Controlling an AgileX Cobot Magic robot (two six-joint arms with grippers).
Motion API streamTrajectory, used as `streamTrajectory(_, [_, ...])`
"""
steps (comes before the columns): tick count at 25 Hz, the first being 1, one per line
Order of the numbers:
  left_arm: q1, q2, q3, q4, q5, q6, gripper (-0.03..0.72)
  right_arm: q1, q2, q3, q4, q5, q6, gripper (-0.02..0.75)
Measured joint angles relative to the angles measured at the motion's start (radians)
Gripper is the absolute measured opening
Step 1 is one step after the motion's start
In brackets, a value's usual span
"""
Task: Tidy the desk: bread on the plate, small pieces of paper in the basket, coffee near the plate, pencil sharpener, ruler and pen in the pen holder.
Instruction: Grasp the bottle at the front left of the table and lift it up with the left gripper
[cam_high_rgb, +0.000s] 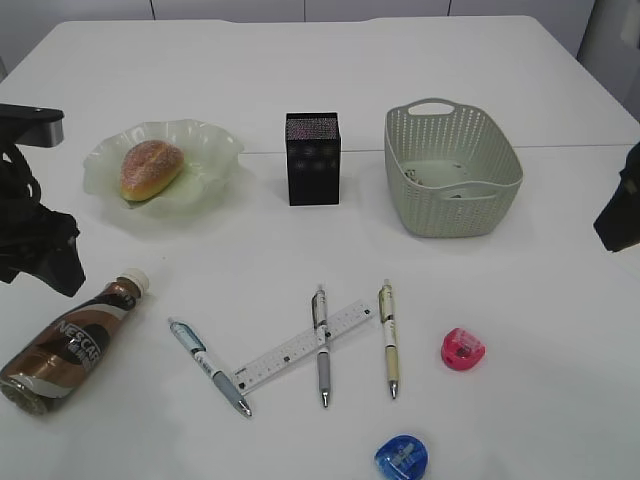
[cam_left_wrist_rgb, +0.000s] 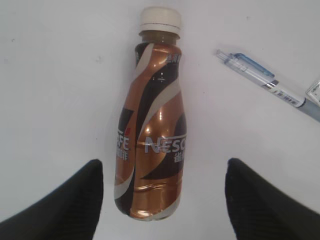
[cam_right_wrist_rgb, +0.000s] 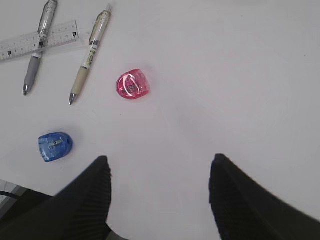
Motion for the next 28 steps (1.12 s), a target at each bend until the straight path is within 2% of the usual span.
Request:
streamTrajectory(13, [0.0, 0.0, 0.0, -0.005, 0.0, 0.0, 0.55, 0.0, 0.0, 0.0, 0.0, 0.004, 0.0, 0.486])
streamTrajectory(28, [0.0, 0.0, 0.0, -0.074, -0.017, 0.0, 0.55, 0.0, 0.0, 0.0, -0.002, 0.003, -0.001, 0.486])
